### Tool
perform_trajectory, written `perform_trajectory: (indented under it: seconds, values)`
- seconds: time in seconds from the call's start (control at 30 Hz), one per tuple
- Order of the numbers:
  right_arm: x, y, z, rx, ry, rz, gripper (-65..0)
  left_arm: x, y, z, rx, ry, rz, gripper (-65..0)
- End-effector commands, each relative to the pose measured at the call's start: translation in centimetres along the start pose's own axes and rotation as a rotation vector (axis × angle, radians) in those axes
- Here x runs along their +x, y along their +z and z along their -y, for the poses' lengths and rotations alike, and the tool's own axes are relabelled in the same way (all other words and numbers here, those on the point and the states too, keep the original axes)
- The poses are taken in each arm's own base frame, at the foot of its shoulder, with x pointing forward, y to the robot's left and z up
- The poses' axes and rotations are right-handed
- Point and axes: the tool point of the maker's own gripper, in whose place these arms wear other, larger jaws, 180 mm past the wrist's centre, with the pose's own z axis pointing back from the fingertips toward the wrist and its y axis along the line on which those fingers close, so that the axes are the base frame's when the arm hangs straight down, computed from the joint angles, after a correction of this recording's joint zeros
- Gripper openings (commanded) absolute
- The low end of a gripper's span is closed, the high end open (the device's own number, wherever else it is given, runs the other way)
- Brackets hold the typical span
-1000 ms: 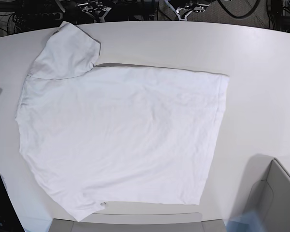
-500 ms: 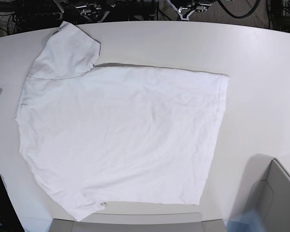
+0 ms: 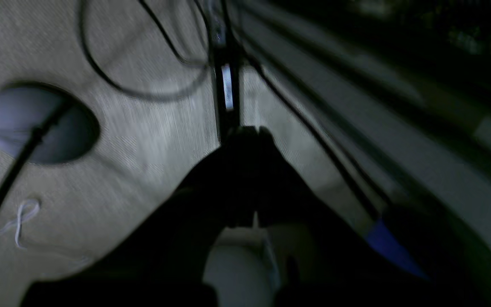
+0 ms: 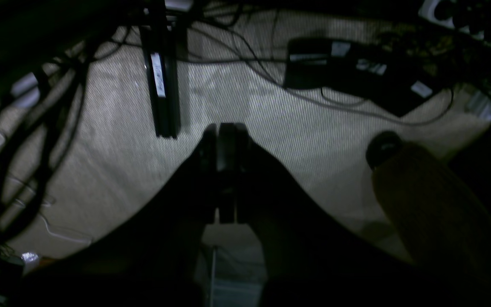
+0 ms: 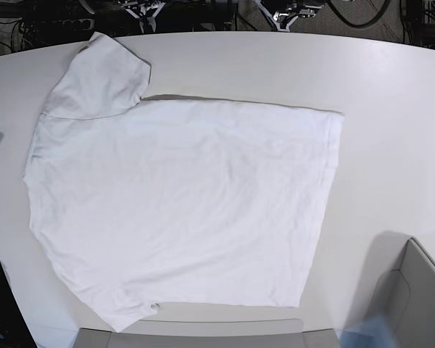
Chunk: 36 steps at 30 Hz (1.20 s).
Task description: Fold the T-shirt properly
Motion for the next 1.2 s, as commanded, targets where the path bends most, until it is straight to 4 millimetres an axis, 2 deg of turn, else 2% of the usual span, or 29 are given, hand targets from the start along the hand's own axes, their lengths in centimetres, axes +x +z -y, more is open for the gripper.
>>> perform_trajectory:
  seconds: [0.0, 0.1, 0.2, 0.27, 0.37, 0.53, 0.7, 0.9, 0.93, 1.03, 1.17]
  values:
    - [0.4, 0.0, -0.8, 0.014, 0.004, 0.009, -65.0, 0.6, 0.0, 0.1, -0.008, -0.002, 0.03, -65.0]
    - [1.3, 0.0, -0.8, 0.015, 0.008, 0.024, -65.0, 1.7, 0.1, 0.1, -0.008, 0.001, 0.084, -65.0]
    - [0.6, 0.0, -0.4, 0.008, 0.008, 0.011, -65.0, 2.2, 0.1, 0.1, -0.009, 0.01, 0.123, -65.0]
    - [0.1, 0.1, 1.1, -0.014, 0.01, 0.005, -65.0, 2.0, 0.1, 0.2, -0.011, 0.007, 0.118, -65.0]
    - [-0.8, 0.2, 1.7, -0.023, 0.005, -0.003, -65.0, 1.5, 0.1, 0.2, -0.01, 0.008, 0.114, -65.0]
    - [-2.4, 0.2, 1.2, -0.016, 0.007, -0.027, -65.0, 1.7, 0.3, -0.3, -0.003, 0.002, 0.122, -65.0]
    - [-2.8, 0.4, 0.7, -0.007, 0.011, 0.008, -65.0, 1.9, 0.3, -0.4, 0.0, 0.011, 0.135, -65.0]
    - [-4.0, 1.0, -0.1, 0.007, 0.025, 0.042, -65.0, 4.2, 1.2, -0.7, 0.004, -0.008, 0.307, -65.0]
    - [-4.1, 1.1, -0.2, 0.009, 0.026, 0.047, -65.0, 4.0, 1.3, -0.7, 0.004, -0.014, 0.313, -65.0]
    - [-4.8, 1.6, 1.2, -0.011, 0.038, 0.056, -65.0, 2.8, 1.8, -0.8, 0.006, -0.032, 0.321, -65.0]
    - [-6.0, 2.4, 1.9, -0.019, 0.053, 0.073, -65.0, 1.9, 3.1, -2.5, 0.046, 0.021, 0.355, -65.0]
